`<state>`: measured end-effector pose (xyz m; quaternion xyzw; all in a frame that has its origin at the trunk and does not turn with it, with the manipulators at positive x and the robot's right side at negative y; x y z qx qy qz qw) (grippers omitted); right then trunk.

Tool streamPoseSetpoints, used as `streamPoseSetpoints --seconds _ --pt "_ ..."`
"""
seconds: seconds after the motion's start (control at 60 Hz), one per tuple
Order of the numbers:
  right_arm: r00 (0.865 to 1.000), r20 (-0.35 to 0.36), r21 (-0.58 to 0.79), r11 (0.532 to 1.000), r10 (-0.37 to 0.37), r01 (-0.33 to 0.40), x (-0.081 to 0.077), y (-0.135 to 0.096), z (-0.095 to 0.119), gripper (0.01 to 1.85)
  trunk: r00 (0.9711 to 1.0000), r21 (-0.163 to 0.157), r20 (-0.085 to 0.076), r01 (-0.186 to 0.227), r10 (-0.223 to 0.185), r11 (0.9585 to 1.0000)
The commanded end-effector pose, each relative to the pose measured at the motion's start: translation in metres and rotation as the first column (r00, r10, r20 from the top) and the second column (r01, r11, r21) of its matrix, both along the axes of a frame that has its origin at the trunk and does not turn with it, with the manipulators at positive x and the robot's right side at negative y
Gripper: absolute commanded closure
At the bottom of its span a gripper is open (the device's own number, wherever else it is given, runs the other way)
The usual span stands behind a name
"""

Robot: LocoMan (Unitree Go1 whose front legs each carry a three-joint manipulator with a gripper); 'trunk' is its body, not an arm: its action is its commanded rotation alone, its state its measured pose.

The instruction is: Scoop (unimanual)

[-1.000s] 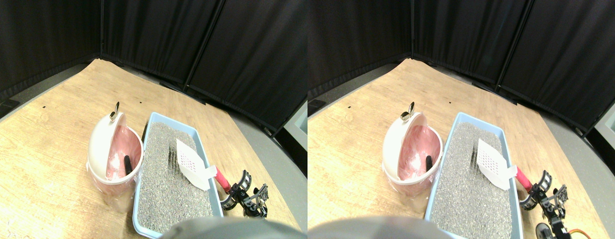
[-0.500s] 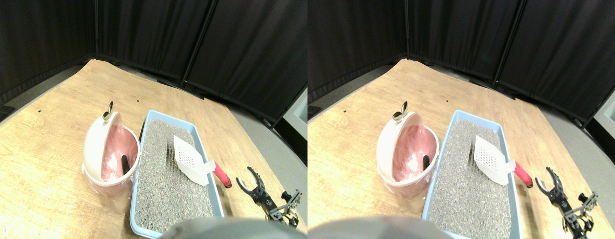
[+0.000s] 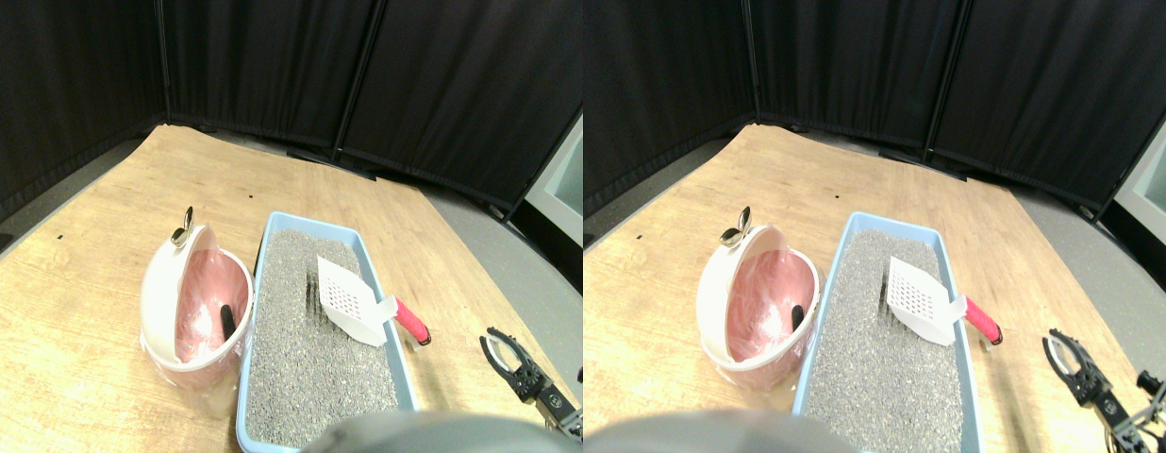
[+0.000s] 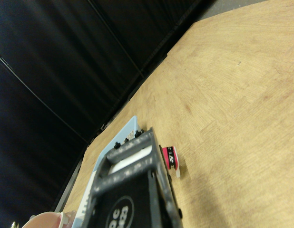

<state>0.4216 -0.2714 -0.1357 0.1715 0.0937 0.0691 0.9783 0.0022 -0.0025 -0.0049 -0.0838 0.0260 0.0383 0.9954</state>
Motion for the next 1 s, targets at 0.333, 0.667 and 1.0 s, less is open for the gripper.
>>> streamPoseSetpoints --seconds 0.333,0.667,1.0 --pt "0.998 0.052 -0.014 0.999 0.047 -0.047 -0.009 0.021 -0.001 1.80 0.9994 0.007 0.017 0.029 -0.029 0.9996" --pt "0.997 0.071 -0.020 0.999 0.037 -0.036 -0.009 0.027 -0.003 1.80 0.9991 0.005 0.018 0.038 -0.038 0.9993" --pt "0.996 0.087 -0.031 0.999 0.038 -0.035 -0.007 0.033 -0.004 1.80 0.9991 0.000 0.016 0.039 -0.039 0.9992"
